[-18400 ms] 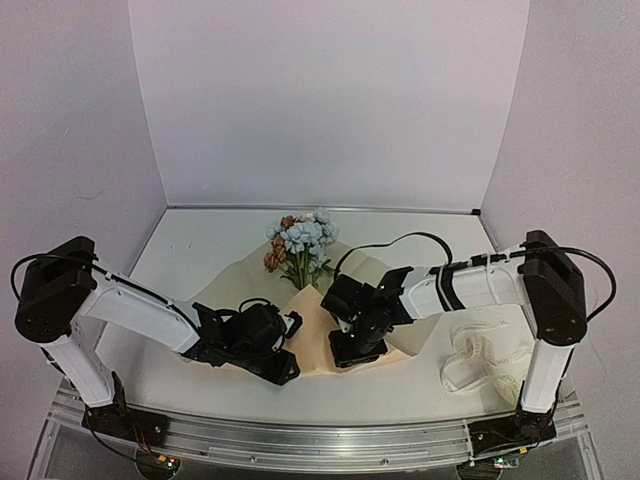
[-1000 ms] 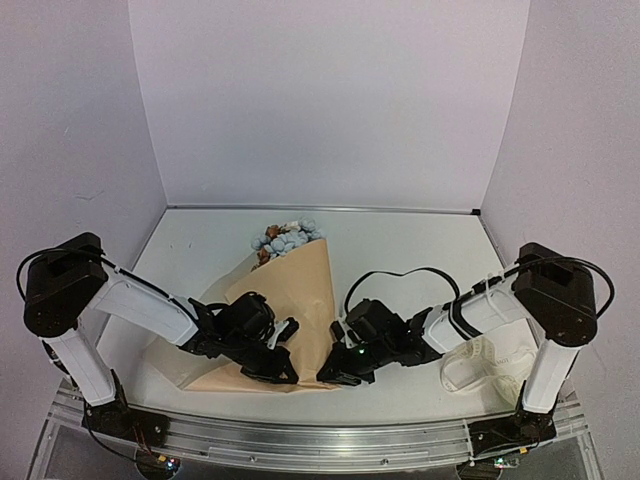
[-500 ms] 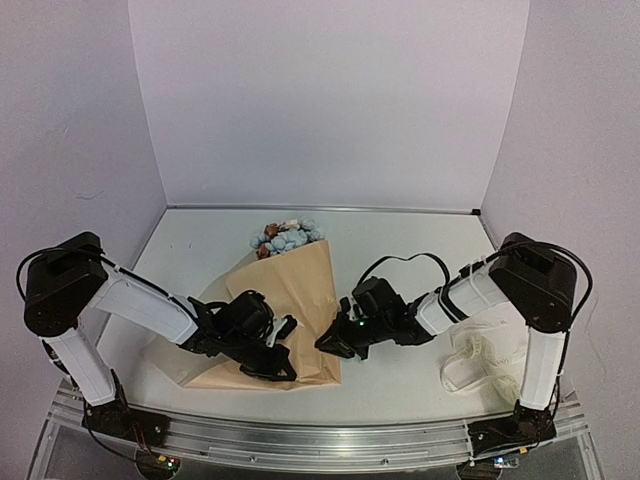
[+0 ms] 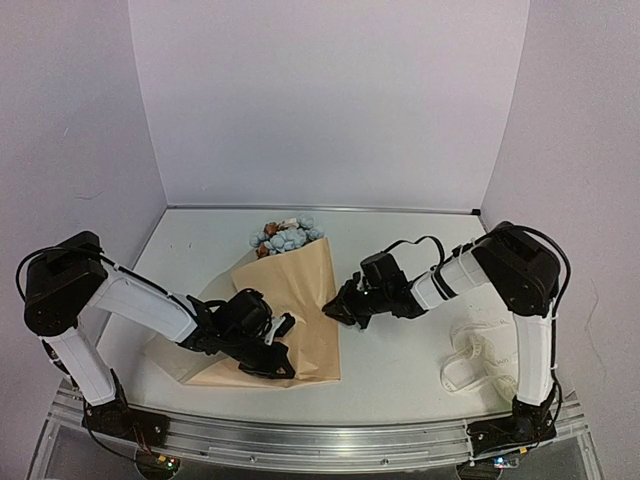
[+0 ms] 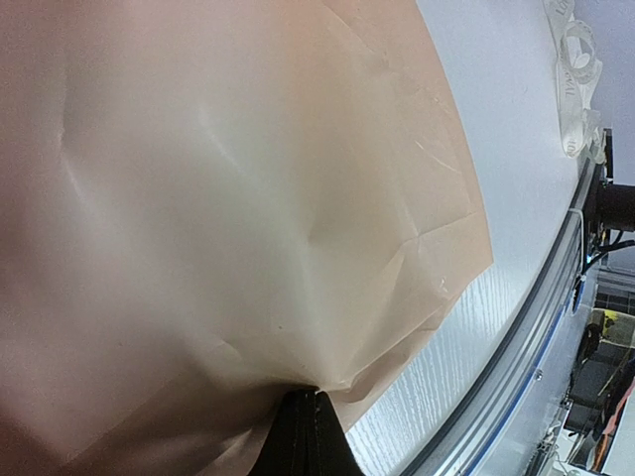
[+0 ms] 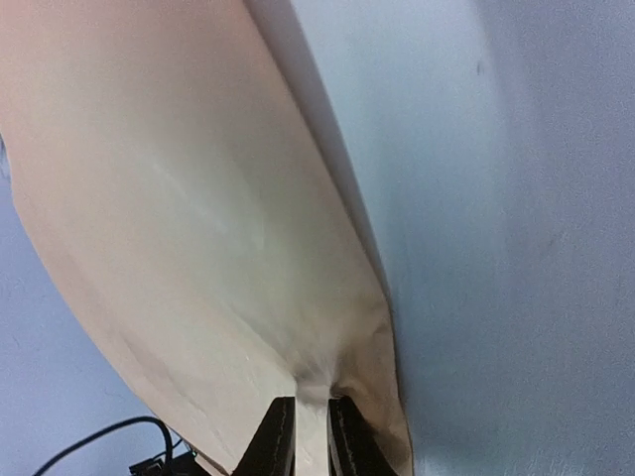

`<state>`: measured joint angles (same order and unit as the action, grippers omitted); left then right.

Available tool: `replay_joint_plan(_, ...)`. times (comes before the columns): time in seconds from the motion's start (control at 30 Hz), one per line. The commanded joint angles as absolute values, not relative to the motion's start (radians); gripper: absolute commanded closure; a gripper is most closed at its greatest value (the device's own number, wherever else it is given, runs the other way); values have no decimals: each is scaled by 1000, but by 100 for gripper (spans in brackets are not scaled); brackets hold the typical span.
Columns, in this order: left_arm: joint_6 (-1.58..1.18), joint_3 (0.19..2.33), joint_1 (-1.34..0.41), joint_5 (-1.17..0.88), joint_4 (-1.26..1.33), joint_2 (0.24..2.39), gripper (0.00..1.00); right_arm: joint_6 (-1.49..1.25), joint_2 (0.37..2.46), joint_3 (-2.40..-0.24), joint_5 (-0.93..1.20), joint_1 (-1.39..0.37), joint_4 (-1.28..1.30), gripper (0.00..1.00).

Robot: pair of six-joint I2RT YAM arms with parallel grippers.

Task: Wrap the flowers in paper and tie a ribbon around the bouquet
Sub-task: Press the fold line of the 2/3-folded wrapping paper.

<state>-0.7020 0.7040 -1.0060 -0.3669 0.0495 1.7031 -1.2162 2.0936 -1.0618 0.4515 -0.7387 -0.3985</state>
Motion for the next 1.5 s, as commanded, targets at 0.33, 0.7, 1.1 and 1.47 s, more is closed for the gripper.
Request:
replay_joint_plan(0.33,-654,703,-989,-330,-126,1721,100,-1304,2322,-1371,405,-599,-291,88)
replay_joint_plan(0.7,-631,732,-979,-332,-170,1727,100,-1293,2490,-1694,321,-538,-139,88)
replay_joint_plan(1.1,-568,731,-877,-321,-232,1674,100,-1218,2439,-1789,365,-458,-24,88)
replay_joint_plan(1.47,-544,727,-858,-342,-231,1647,100,-1107,2127,-1467,528,-464,29,51)
